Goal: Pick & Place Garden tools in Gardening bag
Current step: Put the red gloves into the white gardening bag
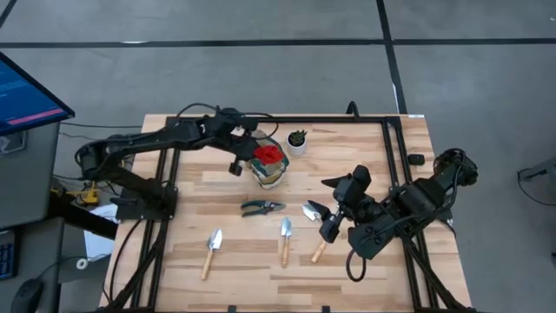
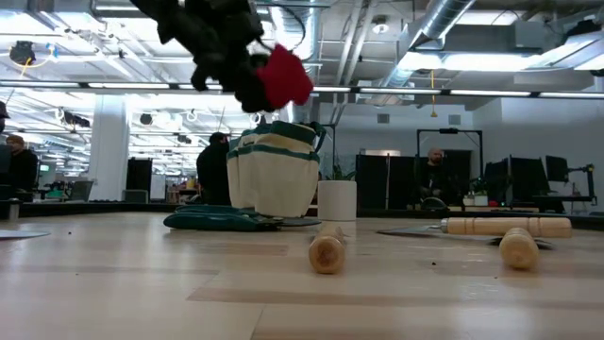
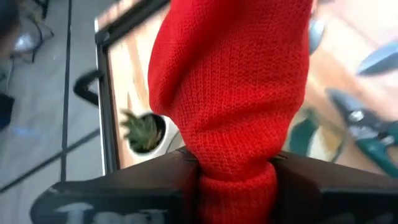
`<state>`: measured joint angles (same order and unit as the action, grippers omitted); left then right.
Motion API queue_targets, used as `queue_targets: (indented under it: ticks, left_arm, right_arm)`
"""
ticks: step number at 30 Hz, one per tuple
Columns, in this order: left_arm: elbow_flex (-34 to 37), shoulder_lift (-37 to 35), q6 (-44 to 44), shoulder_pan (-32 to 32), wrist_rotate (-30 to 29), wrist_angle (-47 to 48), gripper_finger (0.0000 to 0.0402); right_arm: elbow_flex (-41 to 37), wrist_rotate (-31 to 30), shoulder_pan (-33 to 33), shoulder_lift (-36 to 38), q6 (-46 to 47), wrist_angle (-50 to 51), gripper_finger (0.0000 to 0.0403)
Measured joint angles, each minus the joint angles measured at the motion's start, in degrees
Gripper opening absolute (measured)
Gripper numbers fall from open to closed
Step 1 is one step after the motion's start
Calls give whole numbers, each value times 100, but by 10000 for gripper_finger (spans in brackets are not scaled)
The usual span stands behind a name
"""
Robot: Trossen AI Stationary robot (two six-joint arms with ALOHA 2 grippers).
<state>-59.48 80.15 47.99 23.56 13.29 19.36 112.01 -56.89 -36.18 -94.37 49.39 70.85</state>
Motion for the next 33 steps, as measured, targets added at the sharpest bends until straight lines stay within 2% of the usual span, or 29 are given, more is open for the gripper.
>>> queue_targets:
  ticks: [4,10,21,26,33]
  left_arm:
    - [2,195,125,198,-43,32,42]
    - [2,370,756,262,-539,25,44]
    - [2,441,1639,148,-567,36,51]
    - [2,441,1928,148,-621,36,78]
    - [2,441,1929,159,-644,36,136]
  right_arm:
    - [0,8,-12,0,3,164,284]
    - [0,21,-16,0,13,262,284]
    - [0,27,-13,0,15,396,284]
    - [0,27,-3,0,17,389,284]
    - [0,27,-3,0,165,391,284]
